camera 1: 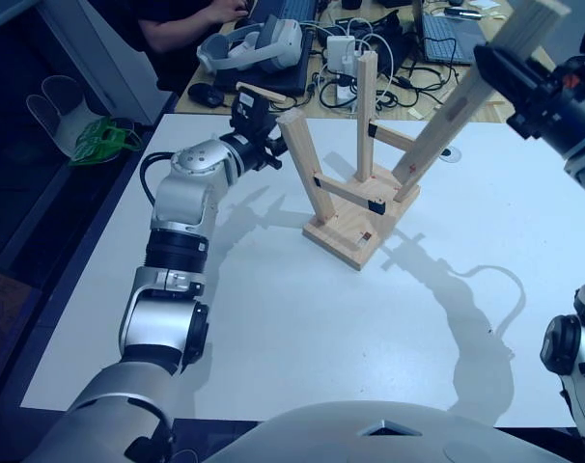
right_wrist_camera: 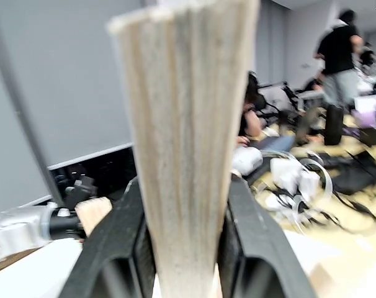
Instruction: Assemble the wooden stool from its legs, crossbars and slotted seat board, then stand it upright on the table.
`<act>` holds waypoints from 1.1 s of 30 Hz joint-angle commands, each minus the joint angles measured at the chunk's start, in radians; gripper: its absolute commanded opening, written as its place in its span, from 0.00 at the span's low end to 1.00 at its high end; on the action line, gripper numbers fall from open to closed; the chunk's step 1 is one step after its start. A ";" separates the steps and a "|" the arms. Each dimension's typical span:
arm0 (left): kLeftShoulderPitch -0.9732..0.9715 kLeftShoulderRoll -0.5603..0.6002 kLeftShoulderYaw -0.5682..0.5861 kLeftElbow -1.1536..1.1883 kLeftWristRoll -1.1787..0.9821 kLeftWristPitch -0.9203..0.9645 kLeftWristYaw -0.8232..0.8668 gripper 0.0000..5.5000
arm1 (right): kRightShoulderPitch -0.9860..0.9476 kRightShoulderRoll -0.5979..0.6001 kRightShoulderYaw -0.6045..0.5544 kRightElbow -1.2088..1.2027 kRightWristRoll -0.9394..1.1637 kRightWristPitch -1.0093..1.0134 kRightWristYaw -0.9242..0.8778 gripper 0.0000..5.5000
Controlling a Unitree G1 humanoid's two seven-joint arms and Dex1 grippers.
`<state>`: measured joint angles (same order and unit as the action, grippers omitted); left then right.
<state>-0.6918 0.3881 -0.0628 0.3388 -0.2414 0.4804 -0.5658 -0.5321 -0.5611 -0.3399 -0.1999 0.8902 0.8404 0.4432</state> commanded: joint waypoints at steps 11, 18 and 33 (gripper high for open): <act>0.126 -0.029 -0.019 -0.374 -0.128 0.314 -0.076 0.41 | 0.185 0.061 -0.205 0.028 0.182 0.096 -0.167 0.18; 0.158 -0.116 -0.035 -0.563 -0.203 0.470 0.013 0.41 | 0.305 0.035 -0.211 0.053 0.162 0.101 -0.147 0.18; 0.163 -0.193 -0.032 -0.657 -0.287 0.572 0.112 0.41 | 0.360 0.013 -0.141 0.125 -0.028 -0.082 -0.040 0.18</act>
<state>-0.5294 0.1939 -0.0936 -0.3088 -0.5223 1.0392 -0.4635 -0.1670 -0.5225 -0.5027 -0.0831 0.9145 0.7707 0.3929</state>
